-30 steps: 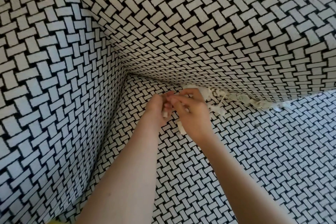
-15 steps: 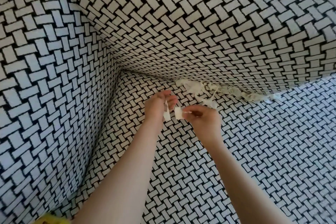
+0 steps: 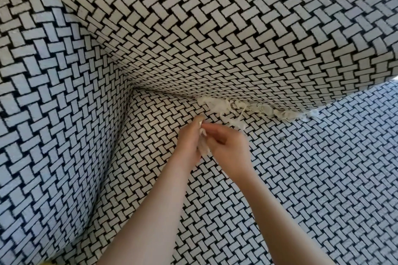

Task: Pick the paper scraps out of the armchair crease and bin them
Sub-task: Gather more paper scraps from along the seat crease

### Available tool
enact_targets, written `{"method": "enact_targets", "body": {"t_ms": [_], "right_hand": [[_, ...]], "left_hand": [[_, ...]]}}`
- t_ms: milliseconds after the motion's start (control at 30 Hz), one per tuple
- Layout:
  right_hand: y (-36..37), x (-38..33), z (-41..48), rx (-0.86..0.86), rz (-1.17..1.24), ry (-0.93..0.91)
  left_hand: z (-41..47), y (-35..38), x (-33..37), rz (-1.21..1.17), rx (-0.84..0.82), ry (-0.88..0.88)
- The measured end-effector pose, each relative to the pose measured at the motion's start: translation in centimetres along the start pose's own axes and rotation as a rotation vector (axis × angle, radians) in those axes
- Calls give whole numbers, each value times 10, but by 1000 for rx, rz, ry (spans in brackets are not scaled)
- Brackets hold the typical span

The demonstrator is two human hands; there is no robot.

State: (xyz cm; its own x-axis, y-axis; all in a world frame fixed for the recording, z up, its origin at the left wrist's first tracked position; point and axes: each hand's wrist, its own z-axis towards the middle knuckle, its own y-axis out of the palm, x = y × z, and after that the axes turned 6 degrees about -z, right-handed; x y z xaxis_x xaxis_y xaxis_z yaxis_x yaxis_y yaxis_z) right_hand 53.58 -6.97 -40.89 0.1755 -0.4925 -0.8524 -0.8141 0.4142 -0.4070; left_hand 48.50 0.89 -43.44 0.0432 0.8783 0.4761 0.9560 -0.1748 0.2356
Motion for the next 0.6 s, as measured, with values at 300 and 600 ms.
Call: {"method": "enact_targets", "body": {"t_ms": [300, 600], "right_hand": [[-10, 41, 20, 222, -473, 8], [-14, 28, 18, 406, -53, 188]], "left_hand": [[8, -1, 10, -211, 29, 26], [-1, 7, 12, -319, -140, 49]]}}
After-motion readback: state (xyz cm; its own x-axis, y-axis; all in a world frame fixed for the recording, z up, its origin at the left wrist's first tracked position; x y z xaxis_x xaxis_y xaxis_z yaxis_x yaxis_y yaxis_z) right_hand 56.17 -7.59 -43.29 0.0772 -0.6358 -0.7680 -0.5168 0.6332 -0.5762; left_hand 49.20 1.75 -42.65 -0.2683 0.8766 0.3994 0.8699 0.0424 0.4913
